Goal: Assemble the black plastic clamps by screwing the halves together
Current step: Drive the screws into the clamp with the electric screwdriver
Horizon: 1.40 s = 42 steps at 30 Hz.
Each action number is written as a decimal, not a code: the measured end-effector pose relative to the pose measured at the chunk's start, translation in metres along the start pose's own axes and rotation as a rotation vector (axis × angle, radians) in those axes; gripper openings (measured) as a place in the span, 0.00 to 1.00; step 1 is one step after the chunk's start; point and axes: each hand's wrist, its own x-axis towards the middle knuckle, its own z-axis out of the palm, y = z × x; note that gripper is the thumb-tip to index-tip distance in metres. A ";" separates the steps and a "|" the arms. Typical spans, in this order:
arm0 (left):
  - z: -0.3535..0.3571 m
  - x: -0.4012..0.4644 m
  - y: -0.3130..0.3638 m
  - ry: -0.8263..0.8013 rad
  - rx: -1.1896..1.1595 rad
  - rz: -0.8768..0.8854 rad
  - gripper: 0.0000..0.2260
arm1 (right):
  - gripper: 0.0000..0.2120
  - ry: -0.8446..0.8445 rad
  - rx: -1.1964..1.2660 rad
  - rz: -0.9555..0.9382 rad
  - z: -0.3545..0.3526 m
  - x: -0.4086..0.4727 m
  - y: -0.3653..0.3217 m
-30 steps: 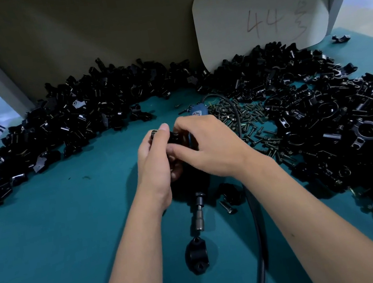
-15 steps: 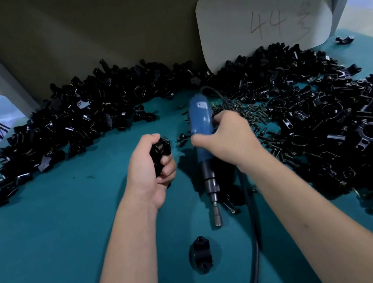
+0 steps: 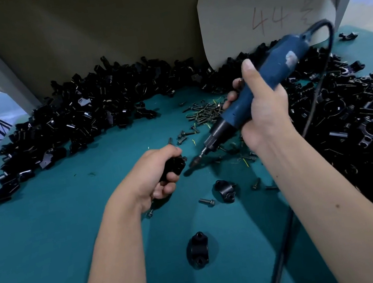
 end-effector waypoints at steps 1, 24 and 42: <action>0.000 0.000 0.000 -0.005 0.017 0.005 0.12 | 0.14 0.035 0.006 -0.028 0.000 -0.001 0.000; 0.007 0.003 0.000 -0.017 0.146 0.046 0.13 | 0.10 0.080 0.144 -0.112 0.009 -0.004 -0.004; 0.004 0.003 0.000 -0.047 0.107 0.030 0.13 | 0.12 0.082 0.148 -0.117 0.011 -0.007 -0.002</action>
